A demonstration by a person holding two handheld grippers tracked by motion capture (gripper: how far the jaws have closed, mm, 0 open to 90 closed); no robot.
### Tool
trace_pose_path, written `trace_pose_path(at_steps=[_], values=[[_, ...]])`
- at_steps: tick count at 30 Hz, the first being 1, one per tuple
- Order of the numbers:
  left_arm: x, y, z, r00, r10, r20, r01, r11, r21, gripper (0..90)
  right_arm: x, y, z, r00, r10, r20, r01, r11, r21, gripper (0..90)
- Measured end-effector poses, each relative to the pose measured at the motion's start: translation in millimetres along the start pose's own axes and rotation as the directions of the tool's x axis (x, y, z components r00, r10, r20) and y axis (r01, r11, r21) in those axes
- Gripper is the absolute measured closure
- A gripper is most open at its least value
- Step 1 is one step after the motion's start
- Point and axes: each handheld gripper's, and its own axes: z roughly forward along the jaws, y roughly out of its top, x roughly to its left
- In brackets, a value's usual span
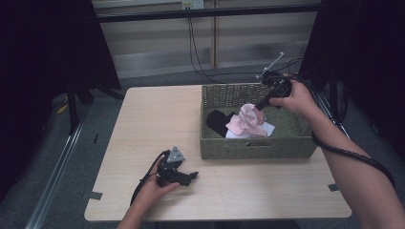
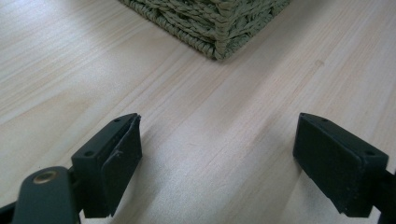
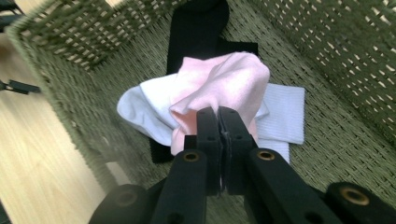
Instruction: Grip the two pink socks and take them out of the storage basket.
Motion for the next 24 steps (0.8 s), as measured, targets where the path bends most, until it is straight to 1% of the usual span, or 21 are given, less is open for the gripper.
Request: trace_pose_path(at_steps=[3, 6, 10, 11, 12, 14, 17, 19, 20, 21, 22, 24], values=[[0.0, 0.0, 0.0, 1.0, 0.0, 0.0, 0.0, 1.0, 0.0, 15.0, 2.7, 0.6, -9.6, 0.9999, -0.008, -0.008, 0.008, 1.0, -0.014, 87.7], [0.0, 0.0, 0.0, 1.0, 0.0, 0.0, 0.0, 1.0, 0.0, 15.0, 3.8, 0.4, -12.7, 0.9998, -0.019, -0.002, 0.019, 1.0, -0.011, 87.8], [0.0, 0.0, 0.0, 1.0, 0.0, 0.0, 0.0, 1.0, 0.0, 15.0, 8.6, 0.2, -18.1, 0.9997, -0.024, -0.009, 0.024, 1.0, -0.007, 87.7], [0.0, 0.0, 0.0, 1.0, 0.0, 0.0, 0.0, 1.0, 0.0, 15.0, 10.0, 0.1, -21.1, 0.9992, -0.04, -0.009, 0.04, 0.999, -0.004, 87.7], [0.0, 0.0, 0.0, 1.0, 0.0, 0.0, 0.0, 1.0, 0.0, 15.0, 11.4, 0.4, -22.9, 0.9993, -0.034, -0.013, 0.034, 0.999, -0.004, 87.7], [0.0, 0.0, 0.0, 1.0, 0.0, 0.0, 0.0, 1.0, 0.0, 15.0, 12.0, 0.4, -24.4, 0.9992, -0.038, -0.016, 0.038, 0.999, -0.005, 87.7], [-0.1, 0.0, 0.0, 1.0, 0.0, -0.002, 0.0, 1.0, 0.0, 15.0, 14.5, 1.0, -31.2, 0.9982, -0.058, -0.017, 0.058, 0.998, -0.002, 87.7], [-0.1, 0.0, 0.0, 1.0, 0.0, -0.002, 0.0, 1.0, 0.001, 15.0, 15.8, 1.2, -32.8, 0.9981, -0.058, -0.02, 0.058, 0.998, -0.001, 87.7], [0.0, 0.0, 0.0, 1.0, 0.0, 0.0, 0.0, 1.0, 0.0, 15.0, 17.3, 0.8, -36.0, 0.9974, -0.068, -0.025, 0.068, 0.998, -0.006, 87.7], [0.0, 0.0, 0.0, 1.0, 0.0, 0.0, 0.0, 1.0, 0.0, 15.0, 18.3, 0.7, -37.4, 0.9977, -0.063, -0.025, 0.063, 0.998, -0.002, 87.7], [0.0, 0.0, 0.0, 1.0, 0.0, 0.0, 0.0, 1.0, 0.0, 15.0, 18.7, 0.3, -38.8, 0.997, -0.073, -0.023, 0.073, 0.997, -0.003, 87.7], [0.0, 0.0, 0.0, 1.0, 0.001, 0.0, -0.001, 1.0, 0.001, 15.0, 19.6, 0.0, -40.5, 0.9972, -0.07, -0.026, 0.07, 0.998, -0.004, 87.7]])
